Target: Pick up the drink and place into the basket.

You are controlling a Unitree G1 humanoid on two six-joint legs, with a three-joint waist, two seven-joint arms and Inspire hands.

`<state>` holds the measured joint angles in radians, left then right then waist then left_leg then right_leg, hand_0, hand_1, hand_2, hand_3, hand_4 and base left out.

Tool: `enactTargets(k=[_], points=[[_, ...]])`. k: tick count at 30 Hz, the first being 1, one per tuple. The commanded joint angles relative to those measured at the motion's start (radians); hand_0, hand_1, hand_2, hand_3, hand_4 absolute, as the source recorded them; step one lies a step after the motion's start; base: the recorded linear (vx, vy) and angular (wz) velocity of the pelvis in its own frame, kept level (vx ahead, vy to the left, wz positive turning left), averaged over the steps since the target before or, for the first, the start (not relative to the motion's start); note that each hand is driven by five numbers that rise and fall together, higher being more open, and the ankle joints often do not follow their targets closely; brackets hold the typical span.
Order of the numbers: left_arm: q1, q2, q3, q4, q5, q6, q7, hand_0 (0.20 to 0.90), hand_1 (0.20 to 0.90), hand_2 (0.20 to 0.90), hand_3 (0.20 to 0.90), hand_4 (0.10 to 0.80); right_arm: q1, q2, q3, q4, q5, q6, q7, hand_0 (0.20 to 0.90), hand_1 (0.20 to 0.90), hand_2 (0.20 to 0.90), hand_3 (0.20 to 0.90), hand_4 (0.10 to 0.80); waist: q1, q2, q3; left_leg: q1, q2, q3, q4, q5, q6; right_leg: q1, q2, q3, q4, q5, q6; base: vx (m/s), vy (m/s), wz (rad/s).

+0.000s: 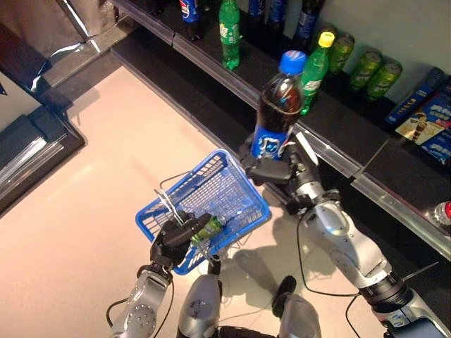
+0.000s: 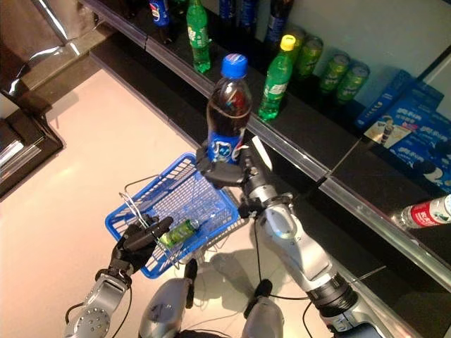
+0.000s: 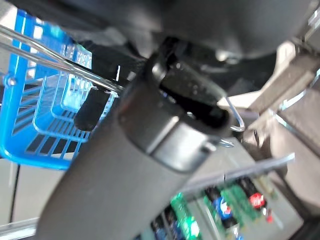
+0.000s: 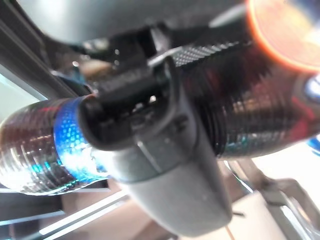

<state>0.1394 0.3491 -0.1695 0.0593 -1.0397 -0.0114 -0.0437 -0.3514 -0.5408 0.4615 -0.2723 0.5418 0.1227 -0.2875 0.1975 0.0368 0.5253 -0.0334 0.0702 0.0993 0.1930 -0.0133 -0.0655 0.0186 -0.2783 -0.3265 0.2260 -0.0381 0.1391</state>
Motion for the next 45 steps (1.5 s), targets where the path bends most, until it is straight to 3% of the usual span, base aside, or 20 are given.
enactTargets(k=[1,8,19,23,33,45], points=[[-0.01,0.083,0.022,-0.326,0.015,-0.127,-0.163,0.3,0.3,0.3,0.2,0.1,-0.071,0.052,0.011,-0.192,0.001,-0.129,-0.033,0.3,0.3,0.3,0.2,0.1,0.019,-0.019,-0.227,-0.017,-0.018,-0.016,0.131,-0.072,0.02,0.066,0.044,-0.038,0.018,-0.053,-0.069,0.036,0.021,0.16],[-0.043,0.113,-0.016,-0.457,-0.015,-0.107,-0.189,0.3,0.3,0.3,0.2,0.1,-0.077,0.118,0.118,-0.125,-0.028,-0.126,-0.188,0.3,0.3,0.3,0.2,0.1,0.065,-0.011,-0.209,-0.042,-0.036,-0.058,0.142,-0.048,0.015,0.077,0.033,-0.075,0.009,-0.044,-0.06,0.014,0.006,0.24],[-0.062,0.125,-0.05,-0.552,-0.058,-0.09,-0.287,0.3,0.3,0.3,0.2,0.1,-0.083,0.183,0.198,-0.013,-0.052,-0.107,-0.296,0.3,0.3,0.3,0.2,0.1,0.106,0.0,-0.195,-0.078,-0.058,-0.107,0.161,-0.012,0.009,0.086,0.024,-0.104,-0.006,-0.033,-0.055,0.015,0.017,0.13],[-0.081,0.114,-0.06,-0.583,-0.098,-0.069,-0.352,0.3,0.3,0.3,0.2,0.1,-0.094,0.239,0.233,0.113,-0.103,-0.072,-0.357,0.3,0.3,0.3,0.2,0.1,0.13,0.006,-0.198,-0.093,-0.068,-0.126,0.17,0.003,0.005,0.097,0.019,-0.121,-0.019,-0.028,-0.055,0.039,0.021,0.16],[-0.078,0.085,-0.062,-0.629,-0.106,0.004,-0.444,0.3,0.3,0.3,0.2,0.1,-0.061,0.347,0.271,0.358,-0.159,-0.087,-0.386,0.3,0.3,0.3,0.2,0.1,0.178,0.024,-0.206,-0.121,-0.086,-0.16,0.179,0.02,-0.004,0.124,0.014,-0.157,-0.037,-0.027,-0.053,0.017,0.02,0.08],[-0.09,0.063,-0.068,-0.641,-0.116,0.076,-0.449,0.3,0.3,0.3,0.2,0.1,-0.039,0.444,0.274,0.595,-0.124,-0.091,-0.363,0.3,0.3,0.3,0.2,0.1,0.222,0.018,-0.224,-0.134,-0.104,-0.193,0.169,0.011,-0.006,0.145,0.016,-0.184,-0.049,-0.023,-0.045,0.037,0.001,0.12]])
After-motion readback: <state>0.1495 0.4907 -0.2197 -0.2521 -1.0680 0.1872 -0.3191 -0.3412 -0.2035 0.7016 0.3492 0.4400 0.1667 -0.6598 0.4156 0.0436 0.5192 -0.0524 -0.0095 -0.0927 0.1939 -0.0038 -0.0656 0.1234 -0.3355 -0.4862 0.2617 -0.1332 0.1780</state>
